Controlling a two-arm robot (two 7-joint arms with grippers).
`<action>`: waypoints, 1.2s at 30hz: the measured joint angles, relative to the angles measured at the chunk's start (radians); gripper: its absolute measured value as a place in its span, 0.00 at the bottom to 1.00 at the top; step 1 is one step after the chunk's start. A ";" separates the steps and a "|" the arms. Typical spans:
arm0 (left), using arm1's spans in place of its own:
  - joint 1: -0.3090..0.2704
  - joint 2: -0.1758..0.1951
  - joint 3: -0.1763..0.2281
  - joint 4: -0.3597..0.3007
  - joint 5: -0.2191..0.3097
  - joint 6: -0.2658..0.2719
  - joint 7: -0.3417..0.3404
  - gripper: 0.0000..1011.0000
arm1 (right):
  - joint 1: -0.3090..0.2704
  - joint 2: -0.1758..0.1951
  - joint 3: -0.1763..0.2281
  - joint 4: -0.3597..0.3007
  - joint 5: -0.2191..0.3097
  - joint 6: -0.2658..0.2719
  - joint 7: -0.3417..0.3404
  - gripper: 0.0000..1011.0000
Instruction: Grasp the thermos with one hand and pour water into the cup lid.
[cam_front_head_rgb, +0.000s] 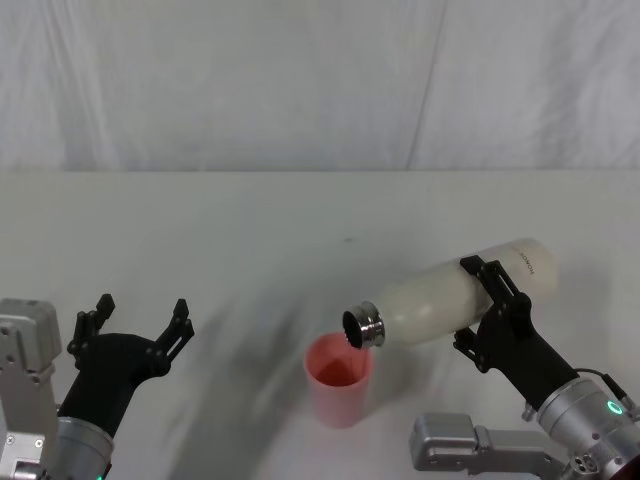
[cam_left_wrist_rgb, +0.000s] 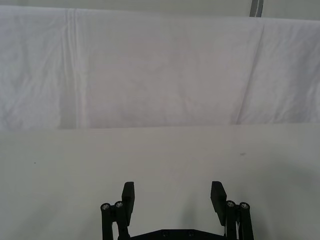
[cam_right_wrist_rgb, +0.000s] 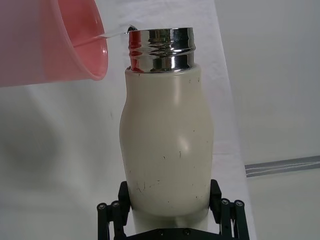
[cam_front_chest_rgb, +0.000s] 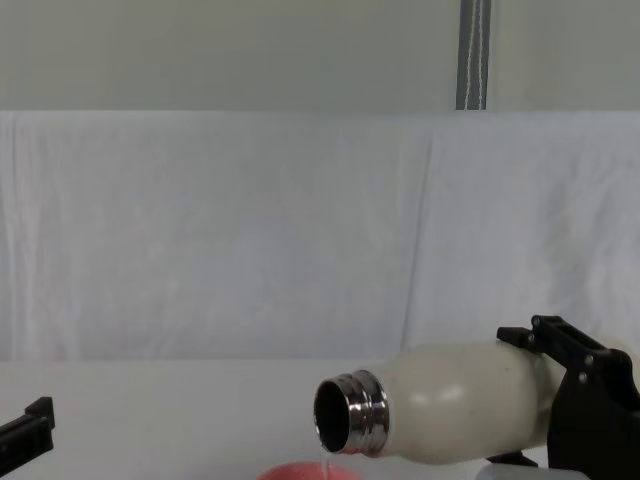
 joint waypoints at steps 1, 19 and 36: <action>0.000 0.000 0.000 0.000 0.000 0.000 0.000 0.99 | 0.000 0.000 0.000 0.000 -0.001 0.000 0.000 0.94; 0.000 0.000 0.000 0.000 0.000 0.000 0.000 0.99 | 0.002 0.005 -0.001 -0.002 -0.002 0.002 0.000 0.94; 0.000 0.000 0.000 0.000 0.000 0.000 0.000 0.99 | 0.007 0.006 -0.004 -0.004 -0.004 0.003 0.004 0.94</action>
